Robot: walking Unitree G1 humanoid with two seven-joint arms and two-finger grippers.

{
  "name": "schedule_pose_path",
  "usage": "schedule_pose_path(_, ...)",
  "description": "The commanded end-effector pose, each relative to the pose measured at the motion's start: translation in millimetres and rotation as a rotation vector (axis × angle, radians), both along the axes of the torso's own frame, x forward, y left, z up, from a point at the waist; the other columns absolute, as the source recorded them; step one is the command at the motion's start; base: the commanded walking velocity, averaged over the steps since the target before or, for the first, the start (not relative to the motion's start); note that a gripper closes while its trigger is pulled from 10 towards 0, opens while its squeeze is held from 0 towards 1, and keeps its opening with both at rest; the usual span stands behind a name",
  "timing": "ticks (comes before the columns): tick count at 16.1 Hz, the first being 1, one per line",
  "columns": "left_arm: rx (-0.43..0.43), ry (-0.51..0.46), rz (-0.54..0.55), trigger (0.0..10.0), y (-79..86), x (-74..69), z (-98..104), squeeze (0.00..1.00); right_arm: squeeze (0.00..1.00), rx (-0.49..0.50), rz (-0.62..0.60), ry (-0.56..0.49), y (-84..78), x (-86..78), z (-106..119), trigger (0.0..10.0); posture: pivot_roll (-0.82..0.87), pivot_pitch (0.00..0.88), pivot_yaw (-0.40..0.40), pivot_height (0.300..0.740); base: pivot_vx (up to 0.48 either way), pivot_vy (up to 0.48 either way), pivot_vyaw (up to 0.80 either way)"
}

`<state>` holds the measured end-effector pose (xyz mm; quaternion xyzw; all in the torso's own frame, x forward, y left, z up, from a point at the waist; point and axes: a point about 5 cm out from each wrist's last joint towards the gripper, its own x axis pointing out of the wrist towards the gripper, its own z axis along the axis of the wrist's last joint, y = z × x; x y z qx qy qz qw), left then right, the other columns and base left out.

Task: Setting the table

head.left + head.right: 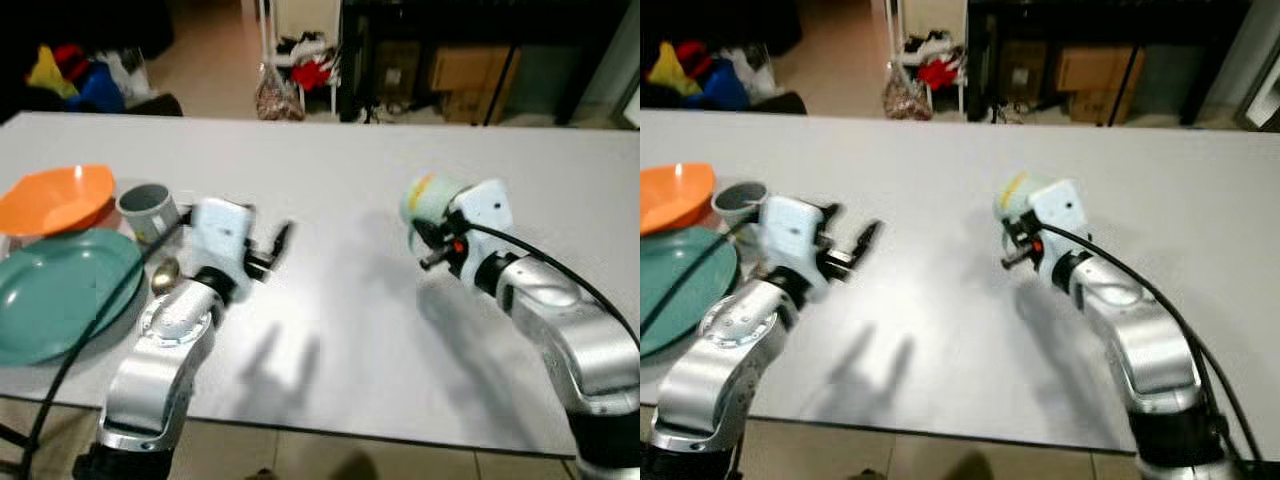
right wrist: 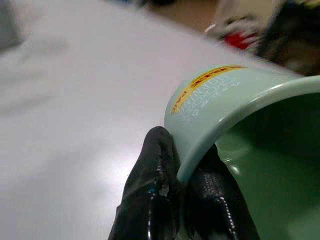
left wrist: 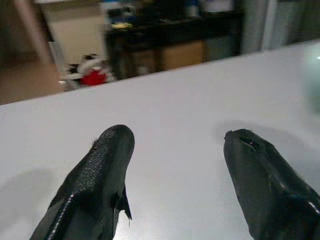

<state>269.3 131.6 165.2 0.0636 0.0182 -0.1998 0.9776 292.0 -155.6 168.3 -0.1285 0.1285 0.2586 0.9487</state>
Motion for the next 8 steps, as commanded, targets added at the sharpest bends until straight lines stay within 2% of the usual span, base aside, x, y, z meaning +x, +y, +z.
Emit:
schedule_pose_path(1, 0.026, -0.008, -0.019, 10.0, 4.5, -1.0, 3.2, 0.0, 0.0, -0.01, 0.115, 0.004, 15.8, 2.7, 3.7, 10.0, 0.08, 0.0, 0.038, 0.74, 0.0, 0.0, 0.0)
schedule_pose_path(3, 0.039, 0.001, -0.075, 10.0, 5.3, 0.7, 5.6, 0.0, 0.0, -0.094, 0.222, 0.06, 18.8, 17.5, -4.1, 10.0, 0.07, 0.0, 0.046, 0.74, 0.0, 0.0, 0.0)
schedule_pose_path(4, 0.076, 0.014, -0.149, 10.0, 6.2, 1.7, 6.3, 0.0, 0.0, -0.187, 0.298, 0.094, 15.6, 35.8, -10.2, 10.0, 0.07, 0.0, 0.047, 0.74, 0.0, 0.0, 0.0)
schedule_pose_path(5, 0.089, 0.018, -0.171, 10.0, 6.2, 1.1, 6.2, 0.0, 0.0, -0.214, 0.318, 0.099, 14.8, 40.3, -11.1, 10.0, 0.07, 0.0, 0.047, 0.74, 0.0, 0.0, 0.0)
schedule_pose_path(6, 0.124, 0.032, -0.218, 10.0, 7.5, -0.2, 5.1, 0.0, 0.0, -0.265, 0.385, 0.127, 14.2, 51.5, -13.9, 10.0, 0.09, 0.0, 0.044, 0.74, 0.0, 0.0, 0.0)
schedule_pose_path(8, 0.169, 0.047, -0.259, 10.0, 11.6, -3.7, 3.5, 0.0, 0.0, -0.352, 0.418, 0.14, 12.0, 66.0, -16.4, 10.0, 0.1, 0.0, 0.042, 0.74, 0.0, 0.0, 0.0)
